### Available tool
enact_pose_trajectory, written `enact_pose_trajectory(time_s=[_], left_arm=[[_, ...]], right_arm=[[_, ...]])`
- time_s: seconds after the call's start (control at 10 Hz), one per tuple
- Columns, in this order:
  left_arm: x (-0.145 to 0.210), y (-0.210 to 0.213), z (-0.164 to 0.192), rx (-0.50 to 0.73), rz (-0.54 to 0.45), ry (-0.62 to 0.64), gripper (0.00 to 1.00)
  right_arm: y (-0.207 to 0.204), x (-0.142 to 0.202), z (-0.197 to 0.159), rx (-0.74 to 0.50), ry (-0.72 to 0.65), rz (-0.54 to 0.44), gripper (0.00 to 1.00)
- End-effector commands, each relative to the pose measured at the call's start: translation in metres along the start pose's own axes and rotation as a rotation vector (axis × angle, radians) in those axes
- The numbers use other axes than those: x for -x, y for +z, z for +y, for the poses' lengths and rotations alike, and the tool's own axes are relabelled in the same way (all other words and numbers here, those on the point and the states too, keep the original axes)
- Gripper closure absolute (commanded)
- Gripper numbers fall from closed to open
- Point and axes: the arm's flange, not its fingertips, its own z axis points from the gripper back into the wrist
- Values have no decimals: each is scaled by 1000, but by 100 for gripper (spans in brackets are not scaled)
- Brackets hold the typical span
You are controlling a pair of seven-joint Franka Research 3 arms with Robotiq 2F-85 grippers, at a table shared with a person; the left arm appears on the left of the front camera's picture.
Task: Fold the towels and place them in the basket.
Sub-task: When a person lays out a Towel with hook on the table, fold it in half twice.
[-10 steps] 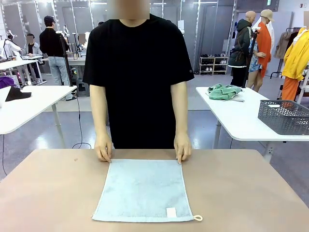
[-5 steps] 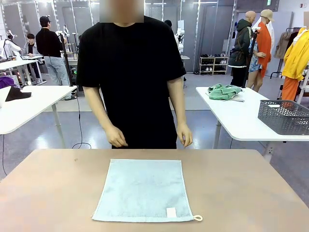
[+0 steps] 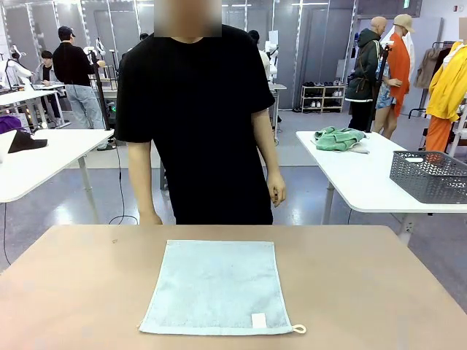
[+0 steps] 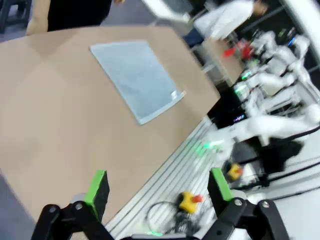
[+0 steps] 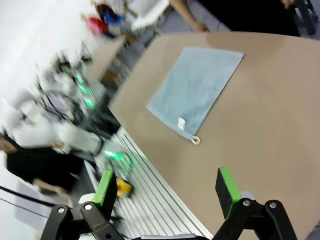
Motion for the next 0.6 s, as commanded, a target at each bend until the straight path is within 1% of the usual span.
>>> enact_pose_trajectory(time_s=[0.0,0.1,0.2,0.3,0.4,0.5], left_arm=[[-14,-35,-61,-203,103,-253,0],[-24,-53,-85,-286,152,-357,0],[-29,-79,-108,-342,203,-450,0],[-32,-116,-134,-421,266,-573,0],[-31,-149,-152,-444,316,-682,0],[-27,-181,-162,-445,378,-765,0]], right_arm=[[-32,-14,46,123,193,126,0],[-48,-23,65,155,262,185,0],[-68,-28,82,193,323,246,0],[-96,-31,101,254,410,319,0],[-122,-31,114,319,493,382,0],[-149,-30,123,380,557,449,0]])
